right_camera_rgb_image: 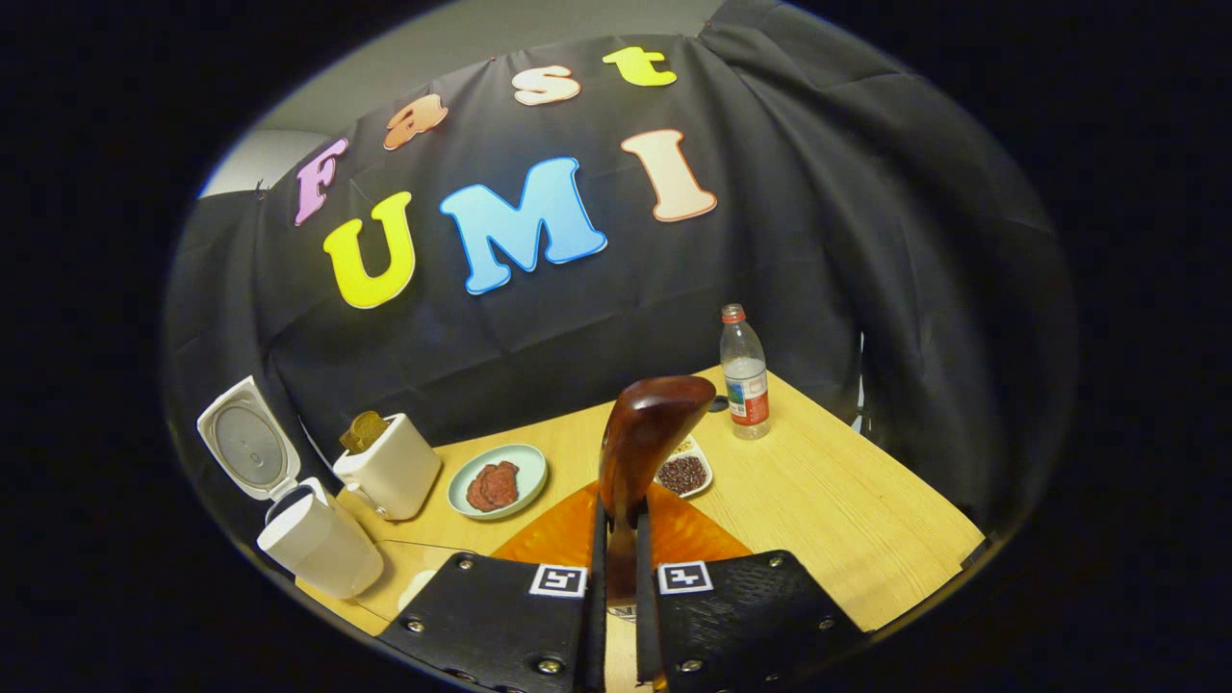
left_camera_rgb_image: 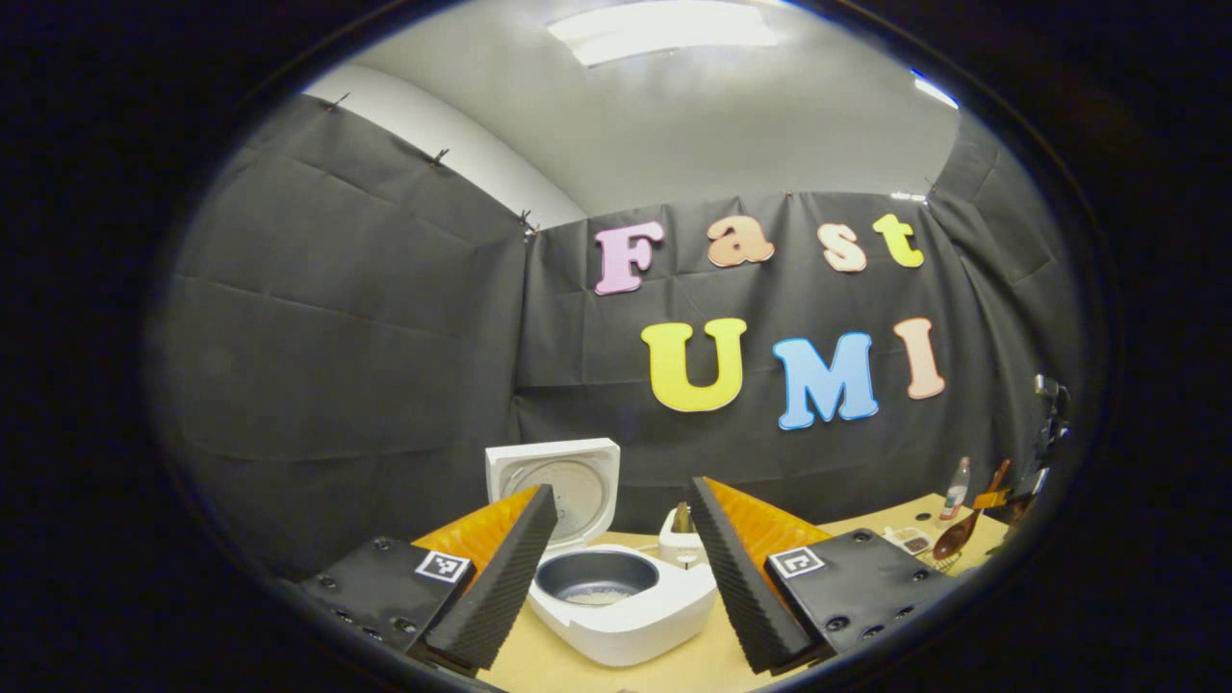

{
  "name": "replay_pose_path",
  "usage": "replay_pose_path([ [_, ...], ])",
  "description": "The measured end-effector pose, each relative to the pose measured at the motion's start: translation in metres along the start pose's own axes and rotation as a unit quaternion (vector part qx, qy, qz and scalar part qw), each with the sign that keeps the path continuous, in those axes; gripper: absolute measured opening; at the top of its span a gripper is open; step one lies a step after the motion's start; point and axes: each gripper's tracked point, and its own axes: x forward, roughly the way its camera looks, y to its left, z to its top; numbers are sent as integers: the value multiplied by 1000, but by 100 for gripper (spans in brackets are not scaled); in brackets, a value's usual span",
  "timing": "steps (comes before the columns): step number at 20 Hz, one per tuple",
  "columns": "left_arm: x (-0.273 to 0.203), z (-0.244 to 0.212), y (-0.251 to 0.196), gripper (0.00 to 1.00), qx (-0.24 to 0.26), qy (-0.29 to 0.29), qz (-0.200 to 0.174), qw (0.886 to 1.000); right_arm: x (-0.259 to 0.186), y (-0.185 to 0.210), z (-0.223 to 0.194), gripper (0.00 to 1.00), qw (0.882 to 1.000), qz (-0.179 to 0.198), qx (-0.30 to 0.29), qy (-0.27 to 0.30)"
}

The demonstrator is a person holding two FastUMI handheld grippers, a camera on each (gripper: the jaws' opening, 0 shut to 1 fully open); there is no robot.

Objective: Close the left gripper, press the button to open the rice cooker; take a wooden spoon from the chopstick holder with the right hand, scoop a spoonful of rice and pour it into the rice cooker, then put the wooden spoon back into the chopstick holder.

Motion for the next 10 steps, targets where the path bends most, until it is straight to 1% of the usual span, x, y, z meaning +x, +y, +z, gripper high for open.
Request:
replay_pose_path([
  [2, 7, -3, 7, 97, -5, 2, -7, 1000, -7, 24, 4, 13, 1000, 16, -1, -7],
  [3, 10, -5, 11, 94, -8, 4, -11, 1000, -10, 37, 4, 13, 1000, 25, -3, -10],
  [5, 13, -9, 21, 97, -11, 5, -16, 1000, -13, 63, 3, 13, 999, 42, -7, -14],
  [10, 21, -16, 52, 97, -7, 10, -20, 1000, -9, 113, -27, 13, 998, 67, -18, 1],
])
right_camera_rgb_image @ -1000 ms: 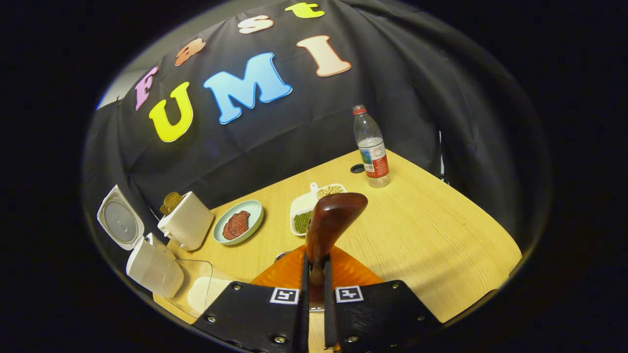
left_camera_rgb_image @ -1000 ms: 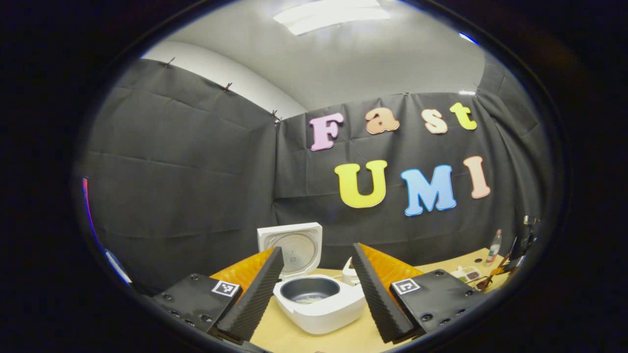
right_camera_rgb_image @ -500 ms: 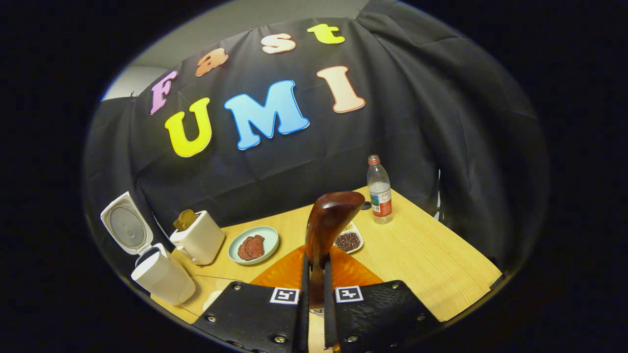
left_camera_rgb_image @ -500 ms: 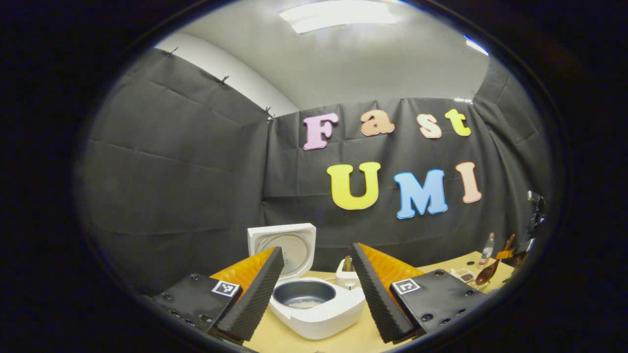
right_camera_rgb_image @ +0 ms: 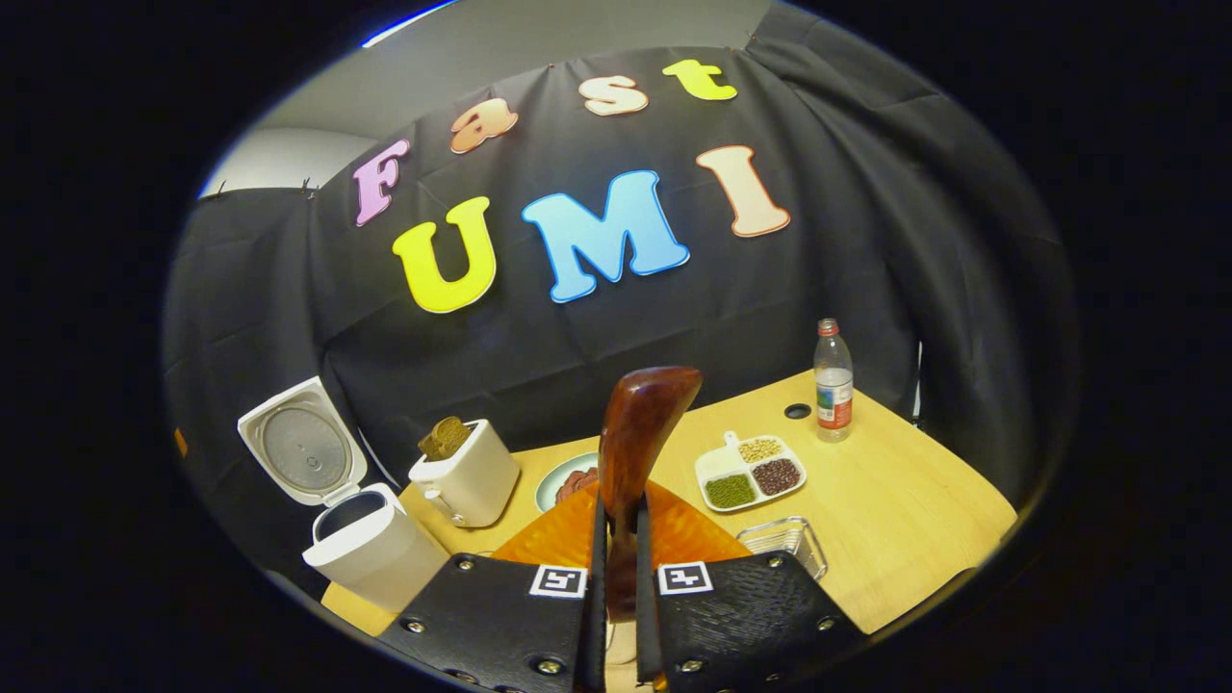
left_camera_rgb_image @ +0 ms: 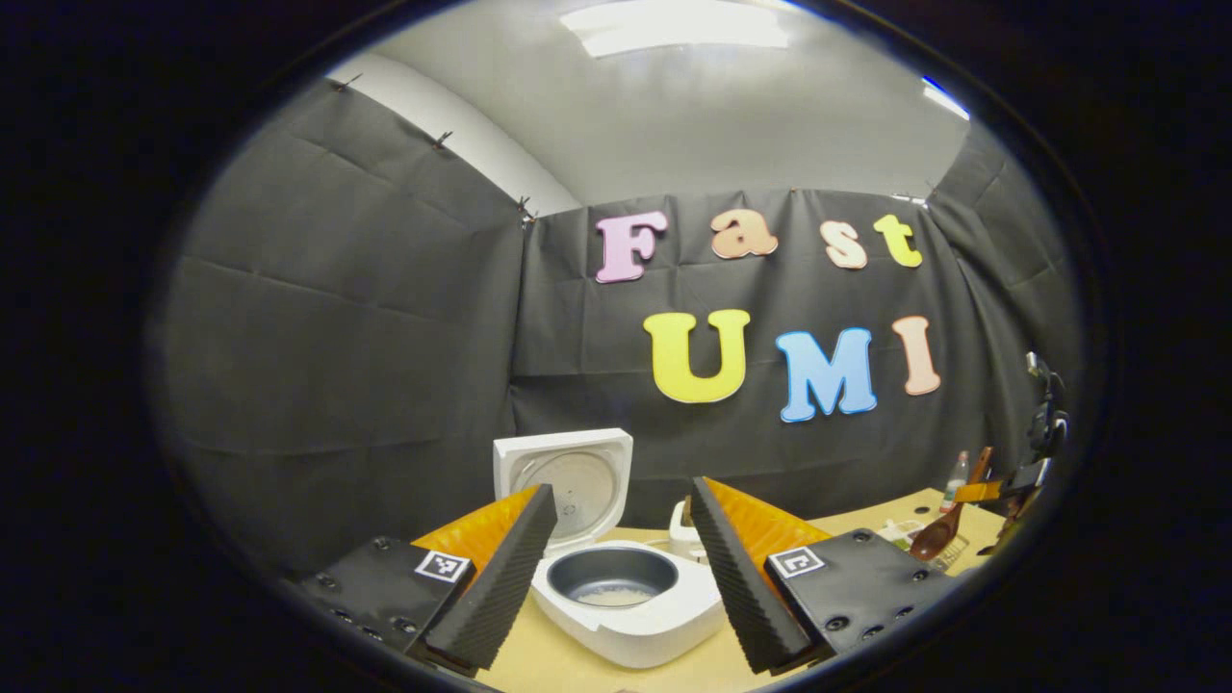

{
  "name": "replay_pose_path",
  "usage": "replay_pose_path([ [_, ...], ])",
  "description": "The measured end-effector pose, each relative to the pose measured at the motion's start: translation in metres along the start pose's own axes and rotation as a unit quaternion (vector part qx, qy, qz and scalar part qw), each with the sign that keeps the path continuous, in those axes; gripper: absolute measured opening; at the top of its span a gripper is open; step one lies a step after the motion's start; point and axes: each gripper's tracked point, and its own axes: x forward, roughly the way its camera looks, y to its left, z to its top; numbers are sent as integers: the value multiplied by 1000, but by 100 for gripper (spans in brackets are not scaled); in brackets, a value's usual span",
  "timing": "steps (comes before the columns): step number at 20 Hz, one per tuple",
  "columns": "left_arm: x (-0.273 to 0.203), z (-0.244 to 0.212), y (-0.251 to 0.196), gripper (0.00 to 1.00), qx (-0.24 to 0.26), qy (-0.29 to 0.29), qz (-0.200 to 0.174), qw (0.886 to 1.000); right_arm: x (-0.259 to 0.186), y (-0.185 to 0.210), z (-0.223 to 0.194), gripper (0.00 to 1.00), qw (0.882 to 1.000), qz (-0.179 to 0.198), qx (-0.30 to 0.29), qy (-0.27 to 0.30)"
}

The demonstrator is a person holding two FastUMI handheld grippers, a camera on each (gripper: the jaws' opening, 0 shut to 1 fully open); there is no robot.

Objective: Close the left gripper, press the button to open the rice cooker; take a wooden spoon from the chopstick holder with the right hand, scoop a spoonful of rice and pour it into the rice cooker, then put the wooden spoon back into the chopstick holder.

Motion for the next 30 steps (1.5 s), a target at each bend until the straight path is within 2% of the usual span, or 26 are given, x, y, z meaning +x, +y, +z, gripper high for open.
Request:
replay_pose_path([
  [4, 2, -6, 27, 96, 0, 5, 7, 1000, 14, 24, -31, 13, 999, 2, -24, 21],
  [11, -7, -19, 64, 97, 9, 19, 29, 999, 43, 28, -89, 13, 993, -32, -102, 56],
  [15, -10, -25, 74, 94, 9, 26, 39, 999, 51, 31, -118, 13, 985, -43, -154, 71],
  [19, -10, -27, 76, 95, 10, 28, 40, 999, 49, 56, -134, 13, 983, -21, -164, 79],
  [25, -12, -27, 70, 97, 9, 27, 33, 999, 44, 86, -156, 13, 989, 20, -102, 110],
  [28, -12, -26, 71, 97, 7, 27, 34, 999, 42, 82, -160, 13, 992, 24, -18, 125],
  [30, -12, -27, 72, 97, 5, 27, 34, 999, 43, 74, -159, 13, 990, 18, 45, 135],
])
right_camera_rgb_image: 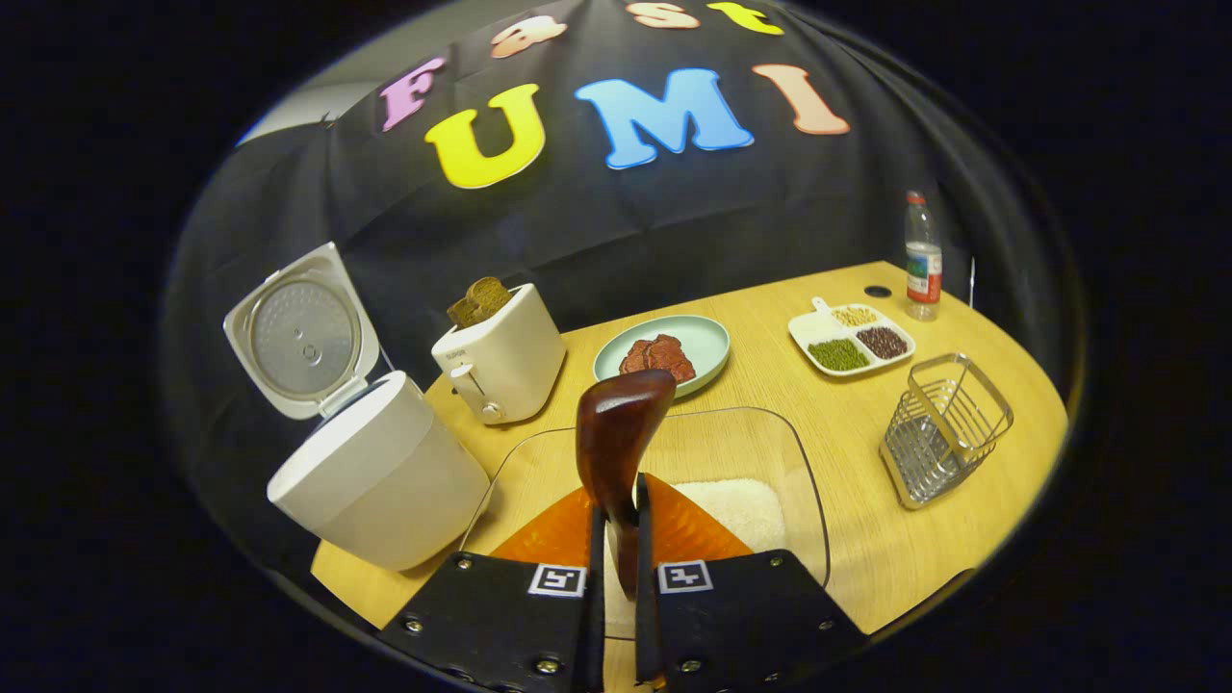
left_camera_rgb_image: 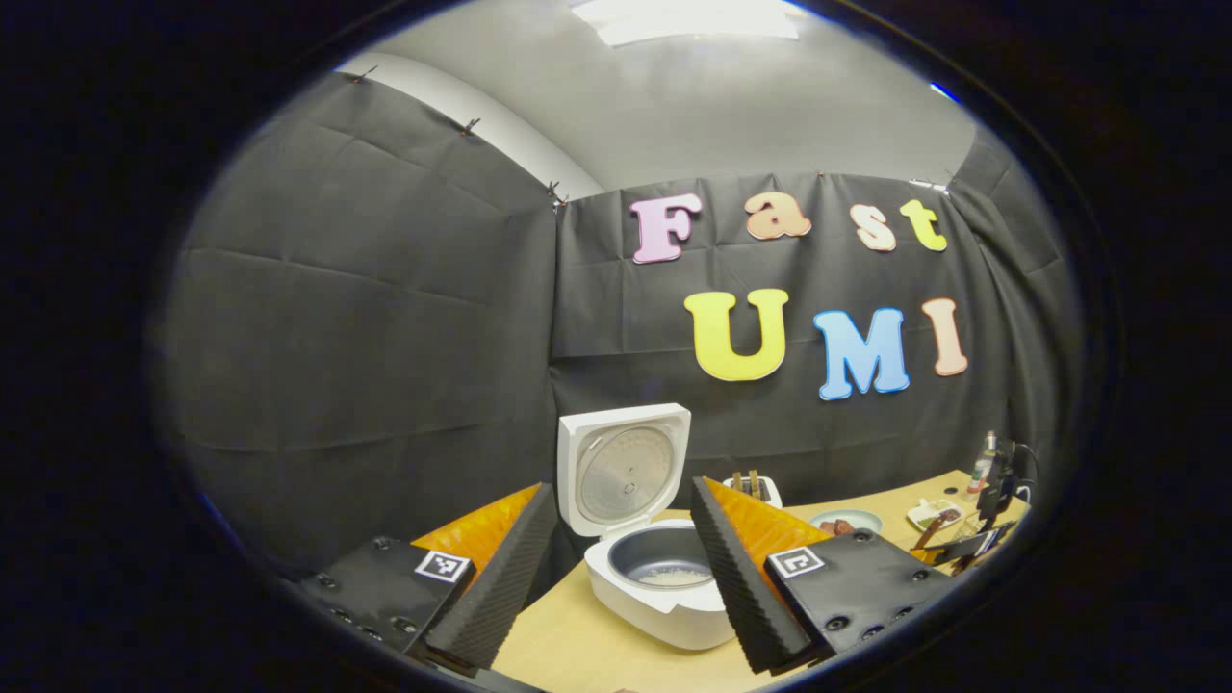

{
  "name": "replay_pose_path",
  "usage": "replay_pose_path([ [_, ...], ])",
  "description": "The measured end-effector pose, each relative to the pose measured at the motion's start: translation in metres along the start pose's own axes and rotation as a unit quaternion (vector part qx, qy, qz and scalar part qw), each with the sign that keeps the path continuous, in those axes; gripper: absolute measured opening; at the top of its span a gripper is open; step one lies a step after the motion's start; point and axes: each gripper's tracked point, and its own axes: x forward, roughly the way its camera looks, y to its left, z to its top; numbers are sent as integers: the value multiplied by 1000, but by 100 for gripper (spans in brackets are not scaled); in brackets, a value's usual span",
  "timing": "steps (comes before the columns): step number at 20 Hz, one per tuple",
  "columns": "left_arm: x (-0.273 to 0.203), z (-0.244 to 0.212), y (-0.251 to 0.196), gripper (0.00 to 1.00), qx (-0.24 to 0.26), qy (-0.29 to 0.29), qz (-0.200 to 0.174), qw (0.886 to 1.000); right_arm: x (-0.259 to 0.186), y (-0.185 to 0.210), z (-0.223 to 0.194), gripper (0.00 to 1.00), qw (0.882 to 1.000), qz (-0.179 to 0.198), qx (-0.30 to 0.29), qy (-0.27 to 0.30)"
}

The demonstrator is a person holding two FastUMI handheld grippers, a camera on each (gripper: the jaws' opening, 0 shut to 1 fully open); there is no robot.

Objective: Close the left gripper, press the button to open the rice cooker; take a wooden spoon from the chopstick holder with the right hand, scoop a spoonful of rice and pour it into the rice cooker, then put the wooden spoon back into the chopstick holder.

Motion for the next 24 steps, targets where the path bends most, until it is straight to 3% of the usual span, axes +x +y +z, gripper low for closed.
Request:
replay_pose_path([
  [5, -1, 2, -4, 95, 3, -1, -3, 1000, -3, -20, 7, 13, 992, 13, 122, 17],
  [13, -2, 4, -16, 97, -2, -5, -12, 1000, -18, -11, 48, 13, 973, 59, 224, 1],
  [18, -3, 4, -11, 97, -7, -6, -8, 1000, -26, 15, 76, 13, 961, 95, 259, -5],
  [24, -7, -1, 9, 95, -7, -4, 7, 1000, -36, 65, 110, 13, 957, 140, 252, -23],
])
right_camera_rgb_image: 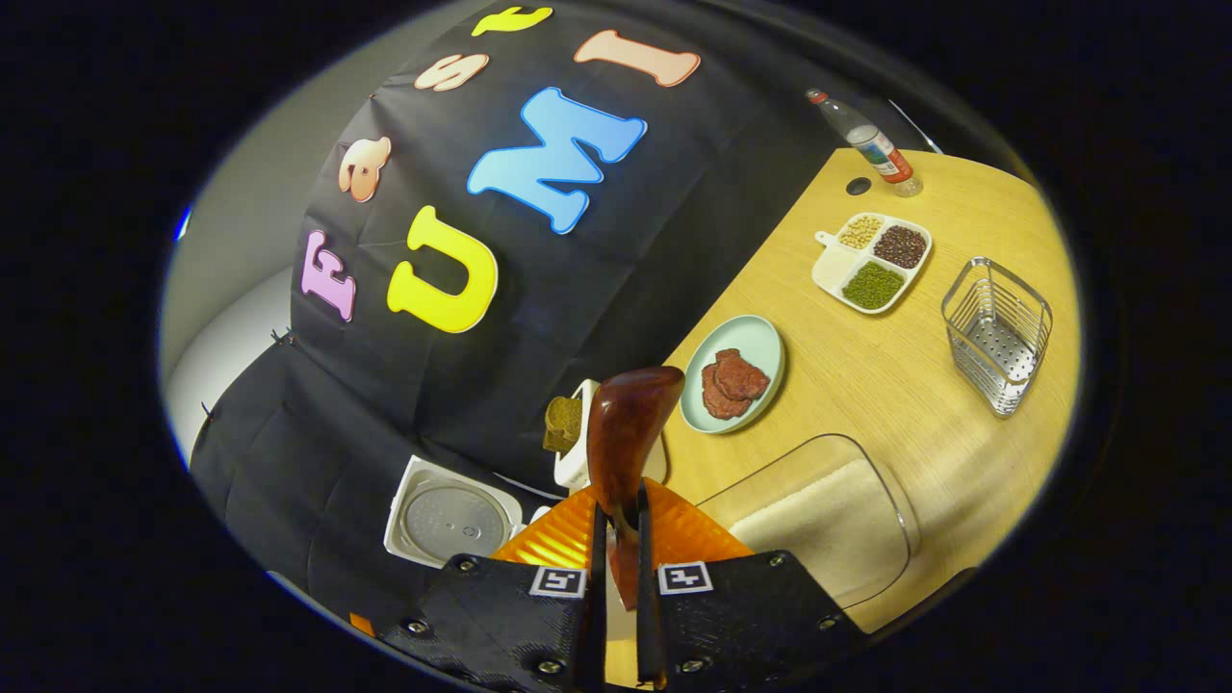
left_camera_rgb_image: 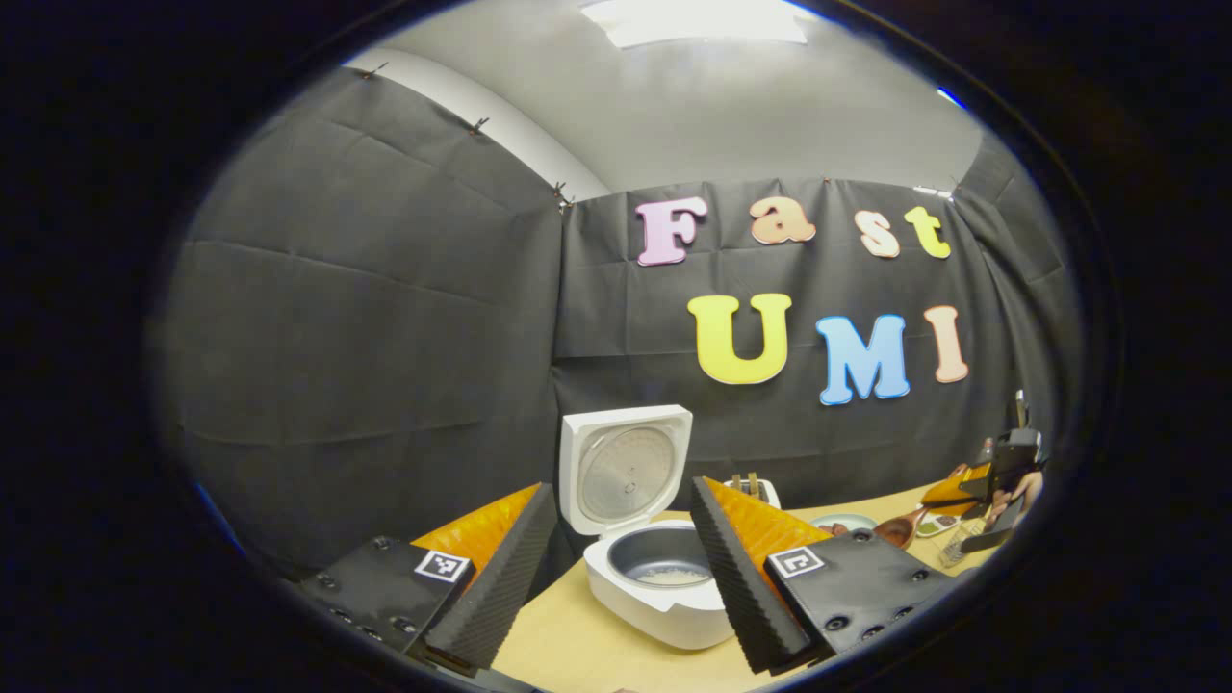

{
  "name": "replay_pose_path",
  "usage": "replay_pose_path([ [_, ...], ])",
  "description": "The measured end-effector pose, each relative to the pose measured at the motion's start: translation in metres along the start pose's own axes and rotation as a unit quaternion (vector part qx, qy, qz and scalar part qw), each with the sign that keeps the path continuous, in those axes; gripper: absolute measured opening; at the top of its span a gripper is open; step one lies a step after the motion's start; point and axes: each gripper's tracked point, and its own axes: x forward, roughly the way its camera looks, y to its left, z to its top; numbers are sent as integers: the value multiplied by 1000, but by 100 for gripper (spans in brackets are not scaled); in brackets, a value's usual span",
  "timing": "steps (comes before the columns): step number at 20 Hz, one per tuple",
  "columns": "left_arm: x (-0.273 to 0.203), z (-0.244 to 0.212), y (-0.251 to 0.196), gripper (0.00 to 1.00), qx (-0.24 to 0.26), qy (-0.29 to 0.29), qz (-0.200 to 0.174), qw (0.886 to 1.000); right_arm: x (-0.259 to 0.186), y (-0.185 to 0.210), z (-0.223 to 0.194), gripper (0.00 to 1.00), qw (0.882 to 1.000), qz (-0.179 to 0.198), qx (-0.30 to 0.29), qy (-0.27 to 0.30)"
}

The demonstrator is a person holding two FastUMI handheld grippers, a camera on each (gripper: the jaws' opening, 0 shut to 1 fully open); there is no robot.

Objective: Close the left gripper, press the button to open the rice cooker; take a wooden spoon from the chopstick holder with the right hand, scoop a spoonful of rice and pour it into the rice cooker, then put the wooden spoon back into the chopstick holder.

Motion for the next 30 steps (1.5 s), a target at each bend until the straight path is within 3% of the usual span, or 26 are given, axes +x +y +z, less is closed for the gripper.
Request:
replay_pose_path([
  [12, -19, -13, 72, 96, -3, 14, 63, 998, 55, 91, -45, 12, 997, 67, 14, 29],
  [30, -85, -34, 158, 97, 2, 49, 177, 983, 161, 171, -169, 13, 984, 89, -124, 93],
])
